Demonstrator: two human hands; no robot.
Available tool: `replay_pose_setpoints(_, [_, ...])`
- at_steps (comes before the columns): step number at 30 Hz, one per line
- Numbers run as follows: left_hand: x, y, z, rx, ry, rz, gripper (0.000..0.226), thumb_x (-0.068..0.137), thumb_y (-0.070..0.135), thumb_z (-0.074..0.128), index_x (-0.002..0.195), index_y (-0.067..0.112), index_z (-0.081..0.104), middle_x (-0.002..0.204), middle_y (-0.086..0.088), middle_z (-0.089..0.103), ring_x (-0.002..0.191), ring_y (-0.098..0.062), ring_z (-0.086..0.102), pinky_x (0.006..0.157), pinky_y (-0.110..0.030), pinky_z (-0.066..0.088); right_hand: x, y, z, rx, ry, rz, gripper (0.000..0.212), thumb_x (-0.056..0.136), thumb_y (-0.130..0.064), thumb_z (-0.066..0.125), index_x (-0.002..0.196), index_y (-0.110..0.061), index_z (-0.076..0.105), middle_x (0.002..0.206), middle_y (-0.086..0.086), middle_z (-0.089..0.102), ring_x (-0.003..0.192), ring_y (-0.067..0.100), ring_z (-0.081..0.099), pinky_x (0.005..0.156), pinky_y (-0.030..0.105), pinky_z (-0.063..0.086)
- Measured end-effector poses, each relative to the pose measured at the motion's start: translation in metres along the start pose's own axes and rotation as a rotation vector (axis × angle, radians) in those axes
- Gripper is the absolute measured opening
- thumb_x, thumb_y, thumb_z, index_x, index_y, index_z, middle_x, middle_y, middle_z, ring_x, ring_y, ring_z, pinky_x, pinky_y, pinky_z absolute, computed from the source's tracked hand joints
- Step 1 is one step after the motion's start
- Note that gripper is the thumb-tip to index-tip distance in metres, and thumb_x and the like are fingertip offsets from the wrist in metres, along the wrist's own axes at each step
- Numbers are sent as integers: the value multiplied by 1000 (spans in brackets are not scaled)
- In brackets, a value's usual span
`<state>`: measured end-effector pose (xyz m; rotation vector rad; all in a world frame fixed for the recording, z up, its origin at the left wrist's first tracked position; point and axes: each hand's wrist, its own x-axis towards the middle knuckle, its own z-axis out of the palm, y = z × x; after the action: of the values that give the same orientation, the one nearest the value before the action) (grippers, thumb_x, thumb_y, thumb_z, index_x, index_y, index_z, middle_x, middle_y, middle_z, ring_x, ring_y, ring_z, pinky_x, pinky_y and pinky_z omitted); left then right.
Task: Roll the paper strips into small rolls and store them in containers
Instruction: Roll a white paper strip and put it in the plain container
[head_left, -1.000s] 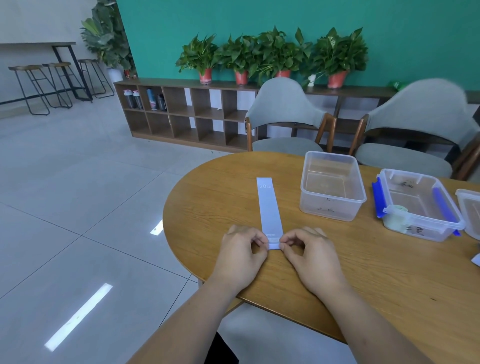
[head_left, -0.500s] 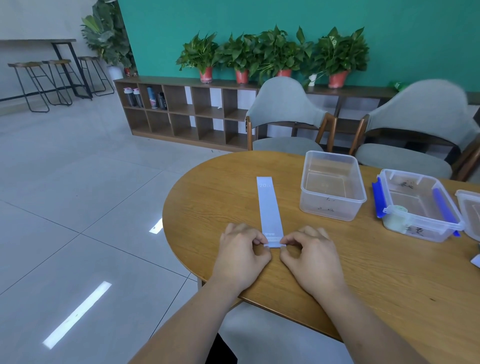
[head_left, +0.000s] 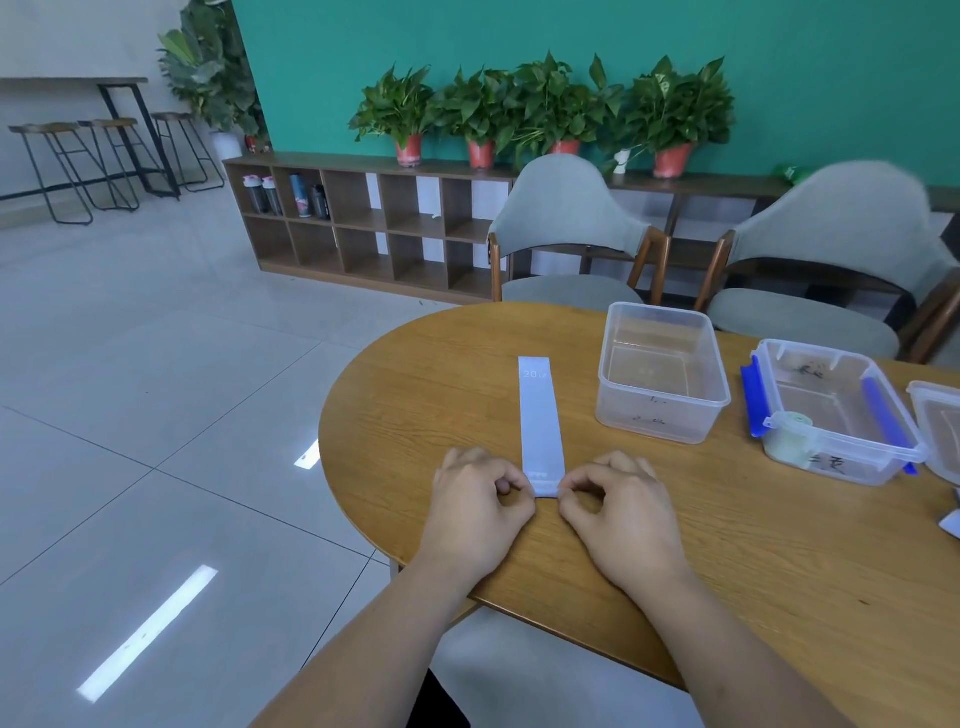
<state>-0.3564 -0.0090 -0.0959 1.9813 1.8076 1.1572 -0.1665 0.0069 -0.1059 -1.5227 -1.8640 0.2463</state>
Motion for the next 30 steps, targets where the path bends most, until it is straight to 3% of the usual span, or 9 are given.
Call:
replay_pose_setpoints(7, [2, -3, 0, -14, 16, -17, 13, 81, 30, 83, 87, 38, 75, 85, 19, 56, 97, -7, 47, 89, -27, 39, 2, 2, -1, 48, 8, 16, 11, 83, -36, 81, 92, -41, 76, 94, -21, 57, 97, 8, 54, 88, 41, 51])
replay_pose_setpoints(14, [1, -1, 0, 31, 14, -5, 3, 87, 34, 76, 88, 37, 77, 86, 19, 55, 98, -10, 46, 91, -31, 41, 1, 1, 2, -19, 12, -7, 7, 87, -39, 75, 94, -40, 76, 96, -18, 58, 99, 9, 52, 89, 42, 50])
replay_pose_setpoints(20, [1, -1, 1, 48, -11, -9, 13, 85, 29, 76, 97, 36, 78, 88, 21, 54, 101, -7, 44, 94, -30, 38, 1, 2, 2, -51, 6, -17, 14, 87, -36, 77, 100, -39, 77, 95, -20, 57, 98, 10, 52, 87, 41, 49])
replay_pose_setpoints(30, [1, -1, 0, 32, 0, -16, 5, 88, 32, 75, 90, 36, 77, 87, 21, 55, 99, -7, 45, 92, -30, 39, 2, 1, 2, -21, -2, 14, 5, 88, -38, 75, 92, -38, 77, 93, -21, 57, 100, 9, 50, 90, 41, 48])
